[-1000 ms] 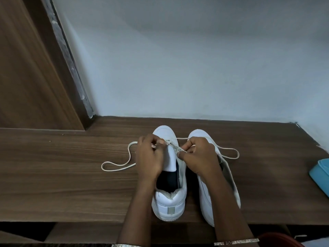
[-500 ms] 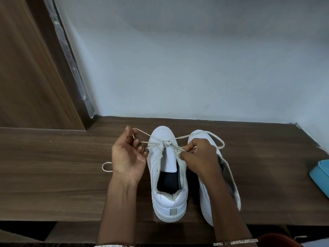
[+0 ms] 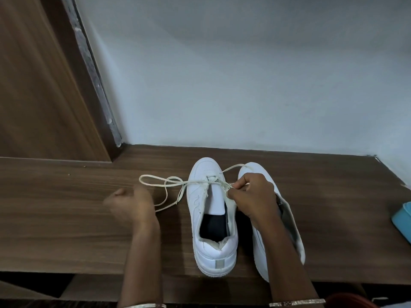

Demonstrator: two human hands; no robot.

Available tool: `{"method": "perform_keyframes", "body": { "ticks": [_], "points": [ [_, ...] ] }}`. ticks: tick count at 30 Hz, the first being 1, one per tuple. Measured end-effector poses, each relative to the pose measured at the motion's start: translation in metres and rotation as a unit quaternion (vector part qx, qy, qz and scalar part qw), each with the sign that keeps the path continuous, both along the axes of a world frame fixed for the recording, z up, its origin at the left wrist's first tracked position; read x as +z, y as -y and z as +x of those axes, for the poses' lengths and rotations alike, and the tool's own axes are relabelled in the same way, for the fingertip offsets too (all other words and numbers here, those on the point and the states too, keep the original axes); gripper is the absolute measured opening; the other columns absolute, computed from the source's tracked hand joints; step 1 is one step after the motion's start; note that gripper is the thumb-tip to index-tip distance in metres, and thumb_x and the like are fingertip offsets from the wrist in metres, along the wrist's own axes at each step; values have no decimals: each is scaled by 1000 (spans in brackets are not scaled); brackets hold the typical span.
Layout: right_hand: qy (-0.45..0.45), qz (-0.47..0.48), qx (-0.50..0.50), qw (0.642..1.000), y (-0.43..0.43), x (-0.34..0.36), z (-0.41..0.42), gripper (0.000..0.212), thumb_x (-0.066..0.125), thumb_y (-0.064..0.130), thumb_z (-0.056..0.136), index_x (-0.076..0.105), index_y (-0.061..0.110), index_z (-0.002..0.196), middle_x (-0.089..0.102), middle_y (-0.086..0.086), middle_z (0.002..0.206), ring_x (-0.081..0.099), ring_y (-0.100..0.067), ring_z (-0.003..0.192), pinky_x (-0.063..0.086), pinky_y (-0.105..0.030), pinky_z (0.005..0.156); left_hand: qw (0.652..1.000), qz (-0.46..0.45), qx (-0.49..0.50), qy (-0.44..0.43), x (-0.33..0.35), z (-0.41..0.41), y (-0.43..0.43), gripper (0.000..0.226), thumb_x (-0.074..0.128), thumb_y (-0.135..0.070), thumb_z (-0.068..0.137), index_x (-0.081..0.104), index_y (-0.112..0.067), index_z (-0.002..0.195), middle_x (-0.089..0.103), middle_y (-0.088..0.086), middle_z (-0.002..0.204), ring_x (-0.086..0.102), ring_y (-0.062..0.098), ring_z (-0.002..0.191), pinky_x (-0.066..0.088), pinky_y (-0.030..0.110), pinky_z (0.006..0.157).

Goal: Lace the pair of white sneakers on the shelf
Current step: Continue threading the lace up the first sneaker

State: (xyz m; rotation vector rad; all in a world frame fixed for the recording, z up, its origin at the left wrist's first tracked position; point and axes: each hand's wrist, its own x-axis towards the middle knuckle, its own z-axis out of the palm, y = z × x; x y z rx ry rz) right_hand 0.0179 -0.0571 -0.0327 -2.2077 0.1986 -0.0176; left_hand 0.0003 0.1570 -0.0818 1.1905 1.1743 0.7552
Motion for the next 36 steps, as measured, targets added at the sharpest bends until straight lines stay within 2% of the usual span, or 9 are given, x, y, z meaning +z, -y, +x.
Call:
{"method": "perform_keyframes", "body": {
  "ticks": [4,8,11,18,21,25,30,33,36],
  "points": [
    [0,-3,3,1000,-1,1,0,10,71,13,73,67,21,70,65,10,66,66,-21,83,56,-39,80,888,425,-175,-14,20,-1,23,22,60,-31,87,67,-18,105,64,8,105,58,33,97,43,39,83],
    [2,4,3,1000,-1,1,0,11,74,15,72,66,22,68,66,8,67,67,-23,83,57,-43,80,756,524,-388,-64,28,8,62,16,62,-42,86,75,-36,92,62,-9,100,50,20,101,35,37,80],
    [6,5,5,1000,-1,1,0,14,75,17,71,65,25,66,66,7,66,67,-23,83,57,-44,81,725,551,-391,-135,24,6,84,16,65,-33,82,73,-36,96,60,-11,109,50,21,110,33,40,87],
    [9,7,10,1000,0,0,0,10,76,21,72,67,22,70,67,8,68,66,-22,86,56,-41,81,741,547,-355,-161,18,7,93,10,75,-37,79,76,-33,88,60,-7,106,53,24,107,35,42,86],
    [4,10,3,1000,0,0,0,8,74,17,71,68,21,69,66,9,67,67,-24,85,57,-42,80,792,489,-347,-116,17,9,86,6,77,-36,78,73,-34,81,60,-12,101,52,18,101,37,40,85],
    [-7,17,-4,1000,0,-1,1,10,72,12,71,67,21,68,65,9,65,67,-23,84,58,-40,77,937,148,-281,146,21,11,69,11,72,-15,84,70,-25,79,69,-7,83,59,14,78,49,37,74],
    [-2,24,-5,1000,0,-4,1,9,71,11,71,68,20,73,69,6,73,67,-20,79,58,-40,77,975,-92,-29,200,18,12,23,15,59,-9,96,58,-22,87,63,3,86,57,15,74,45,31,65],
    [-3,18,-4,1000,-1,-3,1,8,71,12,72,68,20,73,68,7,72,66,-19,79,57,-37,76,997,5,26,75,12,2,20,20,59,-9,89,54,-17,107,61,10,116,61,24,102,48,33,87],
    [-4,12,-3,1000,-1,-2,1,9,70,11,73,68,20,72,67,8,68,66,-18,78,55,-35,74,952,303,-34,-14,23,-4,29,32,61,-16,82,60,-18,114,58,10,123,51,32,116,37,39,95]
  ]
}}
